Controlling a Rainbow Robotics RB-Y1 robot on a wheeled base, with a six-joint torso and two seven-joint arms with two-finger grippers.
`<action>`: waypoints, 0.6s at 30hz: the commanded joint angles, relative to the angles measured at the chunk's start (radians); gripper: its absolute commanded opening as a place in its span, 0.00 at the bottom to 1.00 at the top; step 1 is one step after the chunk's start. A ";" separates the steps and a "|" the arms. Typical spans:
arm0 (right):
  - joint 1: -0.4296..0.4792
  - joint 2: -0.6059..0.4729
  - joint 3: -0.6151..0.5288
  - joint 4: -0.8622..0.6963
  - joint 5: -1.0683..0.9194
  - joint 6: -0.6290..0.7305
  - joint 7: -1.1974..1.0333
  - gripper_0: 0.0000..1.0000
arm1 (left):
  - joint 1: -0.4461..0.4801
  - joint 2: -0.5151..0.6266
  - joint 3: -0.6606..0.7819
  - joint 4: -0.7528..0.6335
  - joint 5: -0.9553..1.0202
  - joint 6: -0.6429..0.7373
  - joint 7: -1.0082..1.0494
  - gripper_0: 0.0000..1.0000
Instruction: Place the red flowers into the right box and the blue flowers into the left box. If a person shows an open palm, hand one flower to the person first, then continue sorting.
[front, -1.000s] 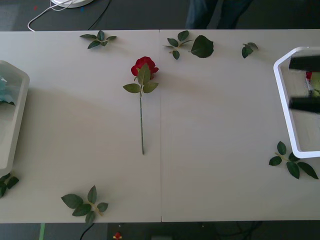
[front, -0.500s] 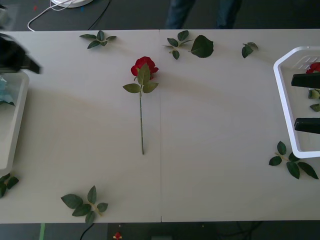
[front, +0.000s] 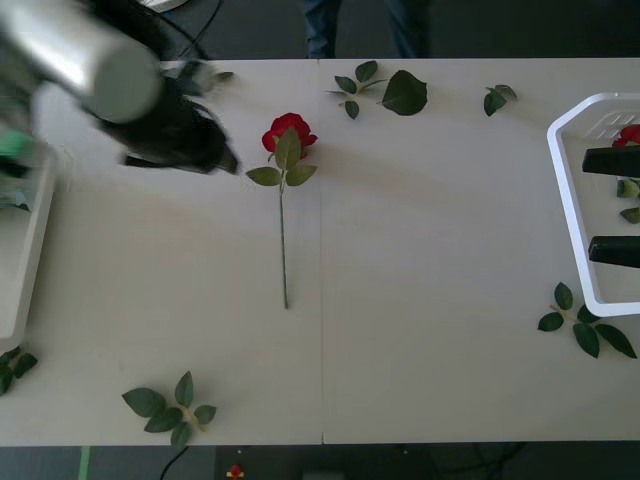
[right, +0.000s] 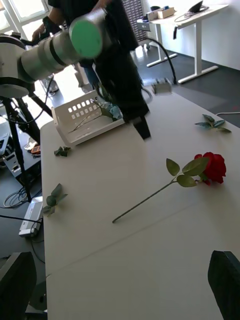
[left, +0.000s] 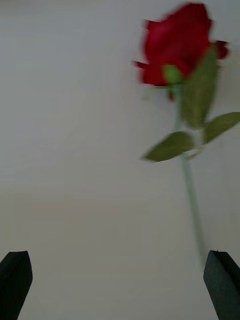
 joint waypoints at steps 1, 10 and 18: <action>0.014 -0.044 -0.011 -0.023 -0.013 0.000 0.004 1.00 | -0.160 -0.100 -0.172 0.161 -0.001 -0.110 0.059 1.00; 0.014 -0.044 -0.011 -0.023 -0.013 0.000 0.004 1.00 | -0.243 -0.235 -0.435 0.487 0.008 -0.455 0.070 1.00; 0.014 -0.044 -0.011 -0.023 -0.013 0.000 0.004 1.00 | -0.252 -0.284 -0.576 0.610 0.022 -0.607 0.087 1.00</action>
